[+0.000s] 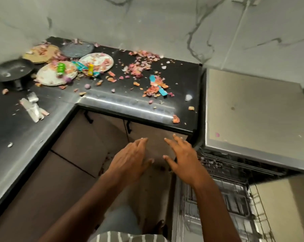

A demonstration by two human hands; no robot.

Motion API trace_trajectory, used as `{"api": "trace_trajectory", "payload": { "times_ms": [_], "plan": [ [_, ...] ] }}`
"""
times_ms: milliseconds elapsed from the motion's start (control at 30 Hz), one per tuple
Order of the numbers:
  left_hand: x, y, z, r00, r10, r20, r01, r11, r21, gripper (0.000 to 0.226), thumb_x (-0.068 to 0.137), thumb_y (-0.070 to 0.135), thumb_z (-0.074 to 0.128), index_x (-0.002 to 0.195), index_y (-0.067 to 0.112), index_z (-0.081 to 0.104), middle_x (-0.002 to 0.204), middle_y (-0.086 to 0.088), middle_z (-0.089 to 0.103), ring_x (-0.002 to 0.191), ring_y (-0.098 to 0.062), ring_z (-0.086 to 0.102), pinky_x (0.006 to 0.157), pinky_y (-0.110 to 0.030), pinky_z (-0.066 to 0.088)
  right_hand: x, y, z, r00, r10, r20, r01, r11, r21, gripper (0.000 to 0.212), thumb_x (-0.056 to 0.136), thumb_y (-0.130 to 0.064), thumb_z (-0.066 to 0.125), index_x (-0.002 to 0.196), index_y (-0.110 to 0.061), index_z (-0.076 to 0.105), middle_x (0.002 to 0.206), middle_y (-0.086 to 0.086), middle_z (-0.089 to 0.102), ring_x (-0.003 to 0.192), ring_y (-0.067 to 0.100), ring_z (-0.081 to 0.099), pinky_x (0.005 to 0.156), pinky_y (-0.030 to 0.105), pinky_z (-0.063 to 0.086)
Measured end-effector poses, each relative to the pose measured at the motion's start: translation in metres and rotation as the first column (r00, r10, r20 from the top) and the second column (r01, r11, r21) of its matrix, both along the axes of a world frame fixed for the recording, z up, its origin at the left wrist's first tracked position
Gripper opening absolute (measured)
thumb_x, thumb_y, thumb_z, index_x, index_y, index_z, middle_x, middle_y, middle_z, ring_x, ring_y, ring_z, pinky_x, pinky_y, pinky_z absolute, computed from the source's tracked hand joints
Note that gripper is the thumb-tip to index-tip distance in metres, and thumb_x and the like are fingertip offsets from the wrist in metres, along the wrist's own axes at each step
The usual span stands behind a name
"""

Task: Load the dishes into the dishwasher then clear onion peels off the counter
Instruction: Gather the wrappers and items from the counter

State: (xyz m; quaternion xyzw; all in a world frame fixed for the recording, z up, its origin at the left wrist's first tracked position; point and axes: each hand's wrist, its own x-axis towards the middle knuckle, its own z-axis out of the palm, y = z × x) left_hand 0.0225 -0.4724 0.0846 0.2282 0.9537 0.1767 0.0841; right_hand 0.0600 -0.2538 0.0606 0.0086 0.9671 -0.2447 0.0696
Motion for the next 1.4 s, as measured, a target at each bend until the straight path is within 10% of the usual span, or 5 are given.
{"api": "trace_trajectory", "payload": {
  "times_ms": [1133, 1400],
  "plan": [
    [-0.251, -0.2, -0.037, 0.907, 0.397, 0.143, -0.41, 0.908, 0.08, 0.078, 0.098, 0.057, 0.058, 0.161, 0.023, 0.026, 0.16, 0.002, 0.04, 0.145, -0.018, 0.041, 0.117, -0.037, 0.038, -0.321, -0.186, 0.002, 0.927, 0.362, 0.102, -0.362, 0.932, -0.021, 0.066, 0.101, -0.048, 0.06, 0.16, -0.045, 0.03, 0.172, -0.012, 0.011, 0.16, 0.017, 0.008, 0.128, 0.051, 0.017],
    [-0.296, -0.219, -0.031, 0.659, 0.675, 0.331, -0.752, 0.593, 0.289, 0.056, 0.093, 0.055, 0.068, 0.14, 0.028, 0.054, 0.128, 0.006, 0.066, 0.116, -0.009, 0.062, 0.097, -0.03, 0.051, -0.399, -0.205, 0.004, 0.868, 0.495, 0.02, -0.491, 0.865, -0.103, 0.065, 0.099, -0.05, 0.062, 0.158, -0.042, 0.037, 0.171, -0.005, 0.024, 0.158, 0.02, 0.02, 0.126, 0.051, 0.026]
  ]
}}
